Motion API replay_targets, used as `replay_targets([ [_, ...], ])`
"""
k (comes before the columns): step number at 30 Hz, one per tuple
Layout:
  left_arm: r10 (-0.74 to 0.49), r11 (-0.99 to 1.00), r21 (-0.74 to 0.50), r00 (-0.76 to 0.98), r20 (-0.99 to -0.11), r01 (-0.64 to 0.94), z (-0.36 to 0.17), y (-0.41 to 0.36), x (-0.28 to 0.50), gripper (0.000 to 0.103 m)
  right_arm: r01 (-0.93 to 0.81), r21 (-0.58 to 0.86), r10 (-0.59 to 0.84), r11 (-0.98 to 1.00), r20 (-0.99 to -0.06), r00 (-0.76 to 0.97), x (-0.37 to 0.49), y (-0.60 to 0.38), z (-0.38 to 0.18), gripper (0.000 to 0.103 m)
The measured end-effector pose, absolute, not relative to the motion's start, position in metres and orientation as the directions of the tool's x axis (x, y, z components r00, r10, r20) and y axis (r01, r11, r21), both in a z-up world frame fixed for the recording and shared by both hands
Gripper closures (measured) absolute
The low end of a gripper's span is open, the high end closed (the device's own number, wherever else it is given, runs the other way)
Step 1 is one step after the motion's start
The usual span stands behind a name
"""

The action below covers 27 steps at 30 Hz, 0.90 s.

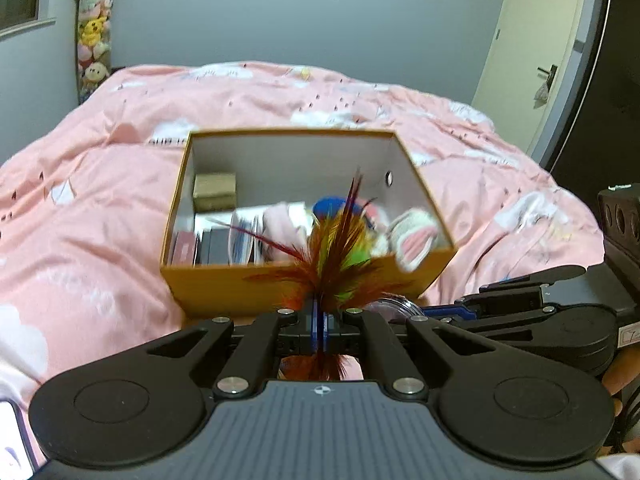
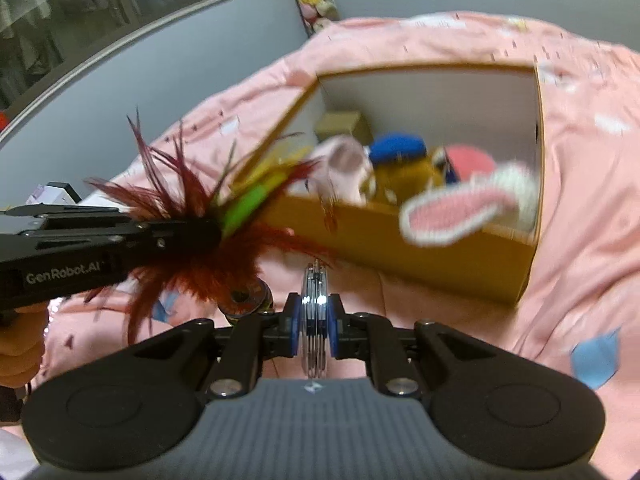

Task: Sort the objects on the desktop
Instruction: 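Carry the feathered doll with the left tool while the right tool carries the disc to the box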

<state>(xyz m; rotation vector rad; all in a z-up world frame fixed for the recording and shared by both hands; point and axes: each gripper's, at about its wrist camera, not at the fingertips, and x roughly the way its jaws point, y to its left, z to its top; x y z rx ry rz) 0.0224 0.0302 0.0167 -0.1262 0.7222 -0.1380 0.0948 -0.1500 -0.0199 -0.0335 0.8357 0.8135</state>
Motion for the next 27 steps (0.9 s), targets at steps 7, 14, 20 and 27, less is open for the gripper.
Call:
replay_targets([
  [7, -0.206, 0.975, -0.191, 0.775, -0.598, 0.112, 0.047, 0.036, 0.035, 0.101, -0.696, 0.254, 0.671, 0.671, -0.607, 0.426, 0.104, -0.155, 0.026, 0.088],
  [14, -0.150, 0.984, -0.162, 0.818, -0.555, 0.070, 0.068, 0.057, 0.059, 0.101, -0.706, 0.211, 0.675, 0.676, -0.560, 0.480, 0.123, -0.154, 0.054, 0.088],
  [20, -0.109, 0.984, -0.177, 0.836, -0.538, 0.014, 0.077, 0.081, 0.089, 0.101, -0.685, 0.198, 0.658, 0.702, -0.549, 0.516, 0.154, -0.150, 0.062, 0.088],
  [27, -0.087, 0.986, -0.169, 0.832, -0.548, -0.008, 0.070, 0.092, 0.128, 0.101, -0.659, 0.212, 0.640, 0.722, -0.565, 0.520, 0.192, -0.145, 0.055, 0.088],
])
